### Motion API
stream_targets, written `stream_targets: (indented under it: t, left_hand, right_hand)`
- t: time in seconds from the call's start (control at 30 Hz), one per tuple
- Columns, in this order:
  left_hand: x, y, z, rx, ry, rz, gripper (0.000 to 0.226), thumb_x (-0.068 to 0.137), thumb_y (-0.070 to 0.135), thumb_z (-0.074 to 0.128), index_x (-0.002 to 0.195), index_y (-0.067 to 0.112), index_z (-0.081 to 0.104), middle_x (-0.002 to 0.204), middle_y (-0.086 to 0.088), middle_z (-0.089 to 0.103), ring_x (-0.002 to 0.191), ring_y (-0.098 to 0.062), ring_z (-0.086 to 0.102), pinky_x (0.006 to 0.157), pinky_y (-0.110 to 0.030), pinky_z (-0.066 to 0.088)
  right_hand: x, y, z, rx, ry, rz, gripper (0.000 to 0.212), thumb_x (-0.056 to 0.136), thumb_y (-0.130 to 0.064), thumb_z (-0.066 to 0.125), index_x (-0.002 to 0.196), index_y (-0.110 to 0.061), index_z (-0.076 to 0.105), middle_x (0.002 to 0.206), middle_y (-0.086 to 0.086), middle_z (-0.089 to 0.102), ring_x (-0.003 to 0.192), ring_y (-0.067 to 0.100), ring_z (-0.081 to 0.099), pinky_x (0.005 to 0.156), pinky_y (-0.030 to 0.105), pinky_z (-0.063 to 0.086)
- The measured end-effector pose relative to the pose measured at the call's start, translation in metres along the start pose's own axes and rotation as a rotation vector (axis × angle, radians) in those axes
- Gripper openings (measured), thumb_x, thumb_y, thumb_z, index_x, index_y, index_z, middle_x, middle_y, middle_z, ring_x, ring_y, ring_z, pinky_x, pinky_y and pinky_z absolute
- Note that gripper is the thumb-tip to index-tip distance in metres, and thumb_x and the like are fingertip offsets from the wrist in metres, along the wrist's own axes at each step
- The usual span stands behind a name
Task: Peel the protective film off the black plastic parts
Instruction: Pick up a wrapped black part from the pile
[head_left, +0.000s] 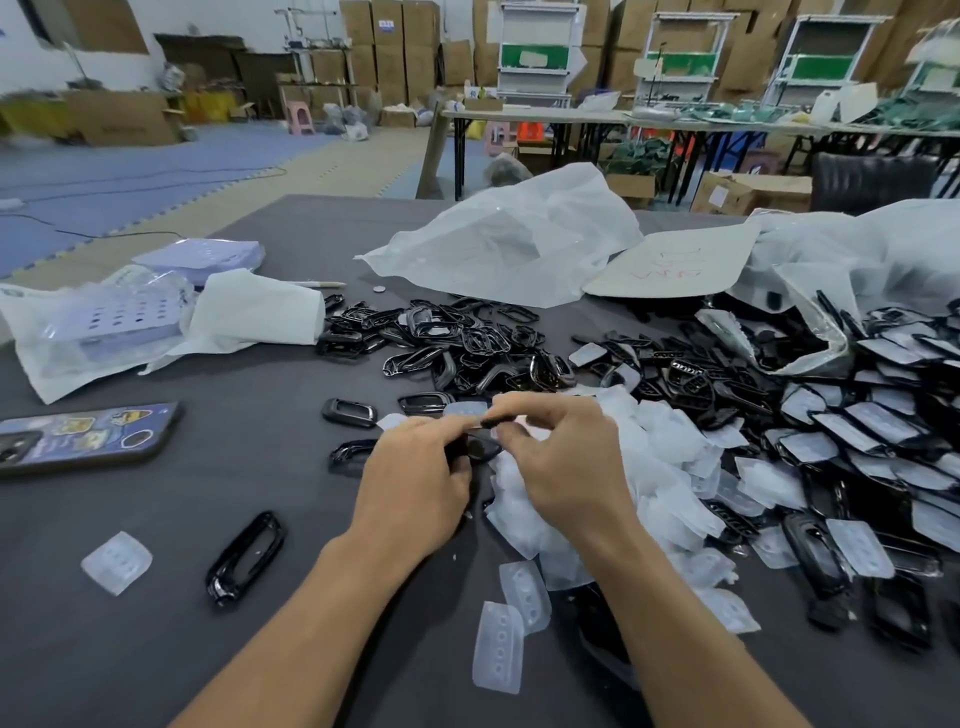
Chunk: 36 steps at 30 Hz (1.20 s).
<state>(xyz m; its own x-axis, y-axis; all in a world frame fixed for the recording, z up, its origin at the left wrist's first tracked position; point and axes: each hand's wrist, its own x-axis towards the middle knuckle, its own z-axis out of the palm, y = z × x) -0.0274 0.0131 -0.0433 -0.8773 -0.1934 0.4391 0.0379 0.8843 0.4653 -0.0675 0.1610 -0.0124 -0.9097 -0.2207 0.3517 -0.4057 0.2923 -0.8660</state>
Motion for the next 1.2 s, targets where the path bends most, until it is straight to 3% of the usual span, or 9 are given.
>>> stream_targets:
  t: [0.1,0.17,0.3,0.37,0.57,0.7,0.9,1.03,1.2]
  left_hand:
    - [-0.004,0.009,-0.013,-0.397,0.096,-0.193,0.045,0.084,0.036,0.069,0.128,0.044,0.069,0.11,0.025,0.075,0.106,0.009,0.065,0.088,-0.004,0.042]
    - [-0.004,0.017,-0.019,-0.718,0.058,-0.331,0.029,0.09,0.055,0.061,0.113,0.046,0.075,0.098,0.023,0.078,0.093,0.007,0.071,0.078,-0.004,0.049]
    - [0.005,0.016,-0.026,-1.239,-0.162,-0.605,0.036,0.106,0.024,0.053,0.089,0.024,0.084,0.095,-0.006,0.081,0.076,-0.011,0.075,0.065,-0.022,0.059]
    - [0.009,0.011,-0.029,-1.326,-0.112,-0.66,0.031,0.103,0.008,0.056,0.086,0.01,0.081,0.09,-0.008,0.08,0.073,-0.014,0.075,0.062,-0.023,0.059]
    - [0.026,-0.029,-0.058,-1.214,0.618,-0.741,0.026,0.097,0.0,0.058,0.076,0.012,0.063,0.057,0.001,0.065,0.048,-0.013,0.06,0.046,-0.022,0.051]
    - [0.027,-0.047,-0.065,-1.169,0.773,-0.841,0.026,0.098,0.013,0.056,0.074,0.014,0.068,0.045,0.008,0.053,0.036,-0.009,0.043,0.037,-0.019,0.032]
    - [0.03,-0.048,-0.064,-1.114,0.785,-0.875,0.027,0.096,0.023,0.058,0.074,0.015,0.073,0.051,0.007,0.059,0.034,-0.008,0.035,0.034,-0.018,0.023]
    - [0.029,-0.048,-0.056,-1.121,0.631,-0.896,0.025,0.095,0.022,0.063,0.072,0.016,0.072,0.055,0.01,0.063,0.034,-0.005,0.038,0.033,-0.018,0.028]
    - [0.029,-0.046,-0.038,-1.069,0.318,-0.826,0.017,0.09,0.008,0.069,0.074,0.013,0.07,0.058,-0.004,0.062,0.041,-0.013,0.052,0.039,-0.02,0.041]
  right_hand:
    - [-0.005,-0.003,0.003,-0.117,0.055,-0.071,0.024,0.085,-0.007,0.08,0.086,-0.031,0.084,0.101,-0.026,0.071,0.108,-0.006,0.055,0.093,0.004,0.04]
    - [-0.006,-0.003,0.004,-0.024,0.093,-0.092,0.026,0.086,-0.004,0.079,0.086,-0.029,0.084,0.1,-0.022,0.074,0.103,-0.007,0.064,0.09,0.007,0.047]
    - [-0.014,-0.011,0.013,0.257,-0.071,-0.107,0.033,0.087,0.012,0.07,0.084,-0.018,0.084,0.093,-0.026,0.076,0.086,-0.008,0.072,0.076,0.006,0.053]
    - [-0.014,-0.011,0.018,0.238,-0.106,-0.101,0.035,0.085,0.013,0.07,0.088,-0.018,0.084,0.098,-0.026,0.076,0.094,-0.006,0.073,0.083,0.01,0.054]
    - [-0.015,-0.005,0.017,-0.082,-0.005,-0.051,0.032,0.088,-0.001,0.072,0.085,-0.031,0.083,0.091,-0.012,0.079,0.07,0.001,0.069,0.064,0.009,0.05]
    - [-0.017,-0.009,0.027,-0.322,-0.095,-0.107,0.028,0.093,-0.008,0.068,0.099,-0.031,0.082,0.105,-0.005,0.073,0.106,0.013,0.059,0.098,0.025,0.047]
    - [-0.009,-0.024,0.054,-0.523,-0.173,-0.199,0.031,0.093,-0.018,0.065,0.122,-0.025,0.075,0.093,-0.008,0.078,0.107,0.013,0.059,0.109,0.014,0.02]
    - [0.015,-0.024,0.057,-0.683,-0.25,-0.096,0.026,0.092,-0.021,0.064,0.112,-0.032,0.075,0.102,-0.01,0.076,0.113,0.017,0.053,0.105,0.025,0.032]
    - [0.026,-0.021,0.05,-0.768,-0.456,-0.034,0.026,0.09,-0.022,0.065,0.11,-0.035,0.075,0.11,-0.007,0.074,0.109,0.022,0.059,0.095,0.031,0.045]
